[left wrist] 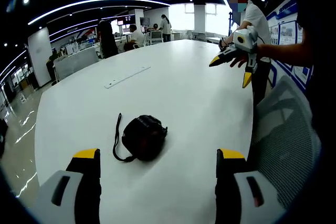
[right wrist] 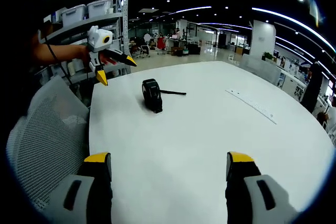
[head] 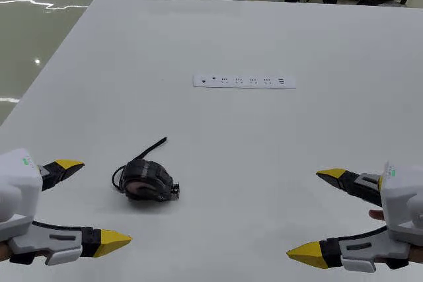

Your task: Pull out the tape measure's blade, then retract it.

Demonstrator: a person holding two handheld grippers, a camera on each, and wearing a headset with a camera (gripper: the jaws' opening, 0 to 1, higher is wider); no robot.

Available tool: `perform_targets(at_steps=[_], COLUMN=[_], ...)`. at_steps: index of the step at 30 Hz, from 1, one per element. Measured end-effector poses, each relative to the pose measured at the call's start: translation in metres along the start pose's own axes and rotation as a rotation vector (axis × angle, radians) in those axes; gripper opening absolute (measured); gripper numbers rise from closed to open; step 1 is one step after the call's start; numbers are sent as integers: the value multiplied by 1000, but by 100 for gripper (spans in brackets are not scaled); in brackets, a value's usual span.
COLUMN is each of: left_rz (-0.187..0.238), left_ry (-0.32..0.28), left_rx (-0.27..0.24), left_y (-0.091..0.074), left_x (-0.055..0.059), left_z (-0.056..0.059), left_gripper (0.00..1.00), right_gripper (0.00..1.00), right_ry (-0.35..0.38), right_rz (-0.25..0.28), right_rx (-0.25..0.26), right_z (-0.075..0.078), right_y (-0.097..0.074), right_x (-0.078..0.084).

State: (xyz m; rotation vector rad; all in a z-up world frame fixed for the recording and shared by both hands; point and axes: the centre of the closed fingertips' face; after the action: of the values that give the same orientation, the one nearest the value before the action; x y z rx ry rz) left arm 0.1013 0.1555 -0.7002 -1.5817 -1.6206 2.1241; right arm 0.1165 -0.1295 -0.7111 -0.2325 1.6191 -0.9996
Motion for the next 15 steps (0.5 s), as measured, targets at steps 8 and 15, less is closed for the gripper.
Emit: perform_targets(at_steps=[8, 15], left_rz=[-20, -46], left_ry=[39, 86], left_rx=[24, 43], left_y=[8, 15], left_x=[-3, 0], left_z=[-5, -9], left_gripper=[84, 81], right_gripper=[91, 88], right_ry=[-36, -74], right_rz=[-16, -23], right_rx=[-16, -37], right_z=[4, 10], right_y=[3, 8], right_x=[-2, -5])
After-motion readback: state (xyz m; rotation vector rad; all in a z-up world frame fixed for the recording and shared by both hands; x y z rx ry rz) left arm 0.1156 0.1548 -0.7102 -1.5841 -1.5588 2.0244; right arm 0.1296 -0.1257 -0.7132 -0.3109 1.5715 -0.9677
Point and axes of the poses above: the centre of the closed fingertips' face, and the gripper's own axes: y roughly forward along the fingers, z roughly to its right, x roughly out of its underside, and after that the axes turned 10 degrees about -z, right-handed
